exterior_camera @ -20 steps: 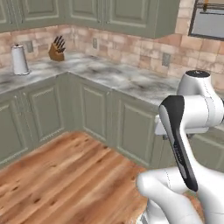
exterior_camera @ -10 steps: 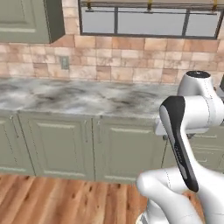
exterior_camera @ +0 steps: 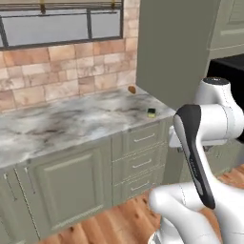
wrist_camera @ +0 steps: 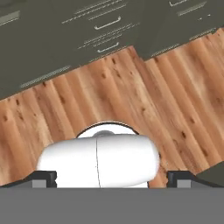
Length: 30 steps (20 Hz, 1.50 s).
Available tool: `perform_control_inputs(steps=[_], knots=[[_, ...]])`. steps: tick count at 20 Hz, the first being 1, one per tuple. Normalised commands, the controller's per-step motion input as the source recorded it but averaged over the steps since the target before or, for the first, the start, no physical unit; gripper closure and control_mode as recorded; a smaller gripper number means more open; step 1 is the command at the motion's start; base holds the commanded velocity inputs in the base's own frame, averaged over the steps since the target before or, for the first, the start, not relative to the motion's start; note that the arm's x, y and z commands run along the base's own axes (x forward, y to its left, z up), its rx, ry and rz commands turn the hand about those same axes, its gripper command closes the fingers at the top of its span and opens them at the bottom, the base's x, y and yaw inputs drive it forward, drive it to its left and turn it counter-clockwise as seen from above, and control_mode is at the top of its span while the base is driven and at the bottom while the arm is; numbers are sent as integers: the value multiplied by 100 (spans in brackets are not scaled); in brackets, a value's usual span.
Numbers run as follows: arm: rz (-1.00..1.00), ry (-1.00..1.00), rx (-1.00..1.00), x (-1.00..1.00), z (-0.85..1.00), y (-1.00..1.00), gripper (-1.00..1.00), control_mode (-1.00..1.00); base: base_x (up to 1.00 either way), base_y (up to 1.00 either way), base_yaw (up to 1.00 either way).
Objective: Place the sponge inside the microwave to prepare for sanitizing.
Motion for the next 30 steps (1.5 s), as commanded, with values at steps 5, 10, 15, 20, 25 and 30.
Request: perform_control_inputs(steps=[5, 10, 15, 20, 25, 30], knots=[[0, 0, 0, 0, 0, 0, -100, 100, 60, 4, -67], [0, 0, 0, 0, 0, 0, -100, 100, 99, 25, -35], [0, 0, 0, 0, 0, 0, -100, 100, 75, 25, -14], [0, 0, 0, 0, 0, 0, -100, 100, 56, 13, 0], [0, 0, 0, 0, 0, 0, -100, 100, 48, -1, 2], [0, 0, 0, 0, 0, 0, -100, 100, 54, -8, 7]])
